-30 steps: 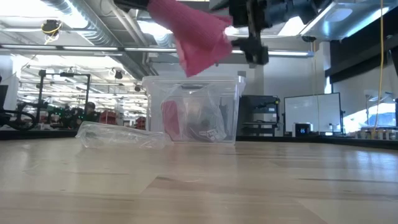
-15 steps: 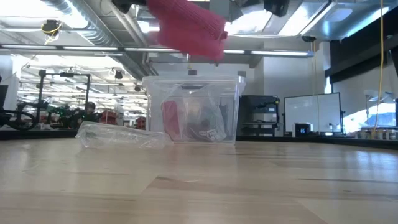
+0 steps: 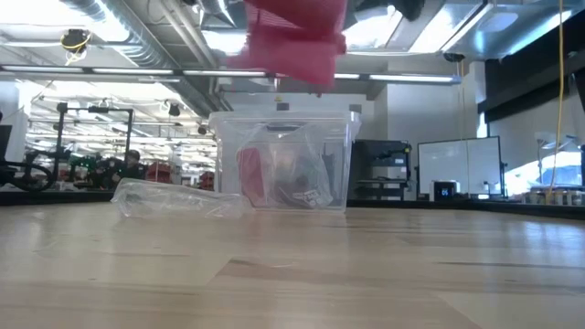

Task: Roll bandage
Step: Roll the pink bandage

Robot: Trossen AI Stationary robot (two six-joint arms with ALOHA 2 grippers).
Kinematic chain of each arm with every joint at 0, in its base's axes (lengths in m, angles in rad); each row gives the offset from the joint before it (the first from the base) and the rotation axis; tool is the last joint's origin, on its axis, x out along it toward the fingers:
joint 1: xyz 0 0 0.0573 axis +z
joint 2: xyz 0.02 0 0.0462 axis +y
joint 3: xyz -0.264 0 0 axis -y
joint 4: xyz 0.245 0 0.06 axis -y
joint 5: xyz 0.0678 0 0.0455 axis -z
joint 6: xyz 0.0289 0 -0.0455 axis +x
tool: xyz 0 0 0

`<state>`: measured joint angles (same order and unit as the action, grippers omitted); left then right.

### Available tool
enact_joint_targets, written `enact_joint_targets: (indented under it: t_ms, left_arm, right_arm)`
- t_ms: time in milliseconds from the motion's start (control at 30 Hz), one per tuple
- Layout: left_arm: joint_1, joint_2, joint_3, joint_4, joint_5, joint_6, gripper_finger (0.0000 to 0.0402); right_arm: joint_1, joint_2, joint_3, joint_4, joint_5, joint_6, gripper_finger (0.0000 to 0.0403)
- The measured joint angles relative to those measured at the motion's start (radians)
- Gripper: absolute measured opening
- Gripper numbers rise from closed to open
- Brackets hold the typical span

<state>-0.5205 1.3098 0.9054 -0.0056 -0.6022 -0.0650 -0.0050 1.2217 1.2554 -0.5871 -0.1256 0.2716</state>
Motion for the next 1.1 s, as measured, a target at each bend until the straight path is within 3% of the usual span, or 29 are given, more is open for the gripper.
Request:
enact_joint_targets:
  t_ms: [100,200,367,467,567,900,1100]
  left_arm:
    - [-0.005,0.001,0.000,-0.025,0.000,0.022,0.0002]
    - [-0.011,0.009,0.000,-0.027,-0.010,0.122,0.0002]
    - [-0.008,0.031,0.000,-0.029,-0.015,0.448,0.0002]
    - [-0.001,0.053,0.000,-0.027,-0.019,0.679,0.0002]
    - [0.002,0.083,0.000,0.011,-0.021,0.814,0.0007]
    - [0.005,0.150,0.001,0.068,-0.058,0.986,0.0008]
    - [0.002,0.149,0.001,0.072,-0.057,0.981,0.0009]
  right_arm:
    - [0.058,0.003,-0.092,0.063,0.100,-0.112,0.0285]
    - [0.106,0.012,-0.199,0.254,0.095,-0.186,0.0285]
    - [0.123,0.060,-0.334,0.453,0.118,-0.196,0.0285]
    - [0.122,0.075,-0.344,0.480,0.136,-0.172,0.0285]
    - [0.123,0.085,-0.344,0.523,0.118,-0.156,0.0285]
    - [0.123,0.202,-0.344,0.595,0.027,-0.092,0.0282]
    - [0.123,0.259,-0.344,0.646,0.015,-0.093,0.0243]
